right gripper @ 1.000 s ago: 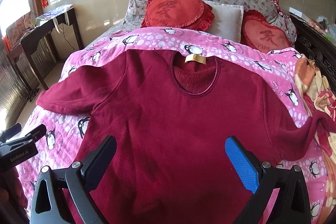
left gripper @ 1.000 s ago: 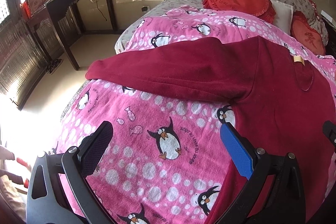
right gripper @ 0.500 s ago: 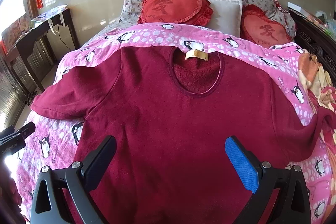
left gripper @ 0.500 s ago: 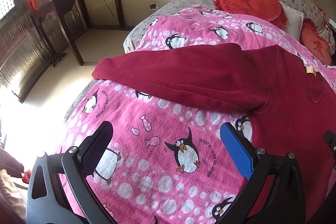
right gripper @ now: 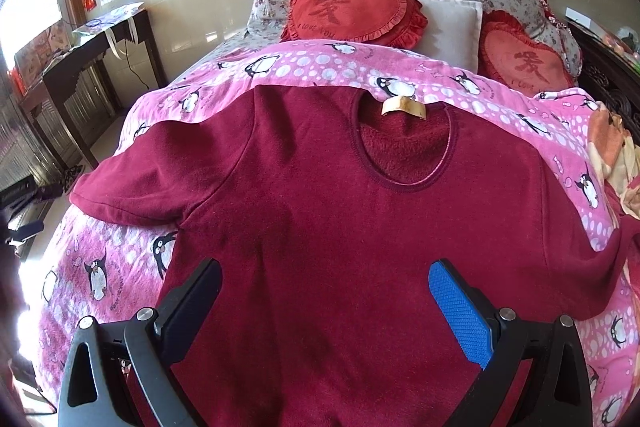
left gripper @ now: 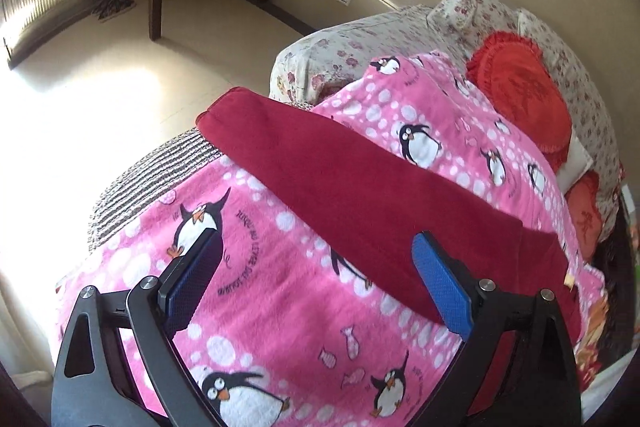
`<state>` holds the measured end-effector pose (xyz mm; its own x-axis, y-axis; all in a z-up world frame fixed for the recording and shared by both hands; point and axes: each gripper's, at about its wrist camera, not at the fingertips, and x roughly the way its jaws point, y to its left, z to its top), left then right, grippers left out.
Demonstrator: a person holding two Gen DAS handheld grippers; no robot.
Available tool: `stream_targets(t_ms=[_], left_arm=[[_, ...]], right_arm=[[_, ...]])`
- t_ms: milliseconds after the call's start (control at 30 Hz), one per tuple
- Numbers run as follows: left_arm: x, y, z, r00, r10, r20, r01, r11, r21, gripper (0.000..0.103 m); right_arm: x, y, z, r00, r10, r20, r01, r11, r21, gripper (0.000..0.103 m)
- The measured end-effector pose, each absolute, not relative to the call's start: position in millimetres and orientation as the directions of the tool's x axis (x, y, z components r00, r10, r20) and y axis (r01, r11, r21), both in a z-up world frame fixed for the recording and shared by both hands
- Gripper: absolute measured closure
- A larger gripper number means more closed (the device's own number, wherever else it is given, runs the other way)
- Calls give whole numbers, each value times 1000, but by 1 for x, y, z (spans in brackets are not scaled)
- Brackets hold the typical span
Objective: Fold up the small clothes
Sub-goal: 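Grasp the sleeve cuff with the left tool and fold it across the body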
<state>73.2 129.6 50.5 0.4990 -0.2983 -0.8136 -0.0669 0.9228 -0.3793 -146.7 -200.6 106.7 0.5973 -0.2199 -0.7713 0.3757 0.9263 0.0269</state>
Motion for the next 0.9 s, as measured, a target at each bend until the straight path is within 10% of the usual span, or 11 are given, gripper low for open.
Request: stream_targets(t_ms=[267, 333, 400, 900], left_arm=[[122, 129, 14, 450, -345, -824, -133, 886, -444, 35], [127, 128, 10, 483, -308, -820, -147, 894, -422, 48], [133, 127, 9, 487, -291, -823, -142, 904, -403, 86], [28, -58, 167, 458, -677, -577, 464, 735, -495, 95]], right_arm=[[-137, -204, 101, 582, -203, -787, 359, 933, 25, 0], [-137, -207, 100, 582, -201, -788, 363, 931, 30, 0], [-137, -210, 99, 579, -198, -791, 369, 929, 37, 0], [-168, -267, 116, 606, -233, -761, 488, 864, 124, 0]])
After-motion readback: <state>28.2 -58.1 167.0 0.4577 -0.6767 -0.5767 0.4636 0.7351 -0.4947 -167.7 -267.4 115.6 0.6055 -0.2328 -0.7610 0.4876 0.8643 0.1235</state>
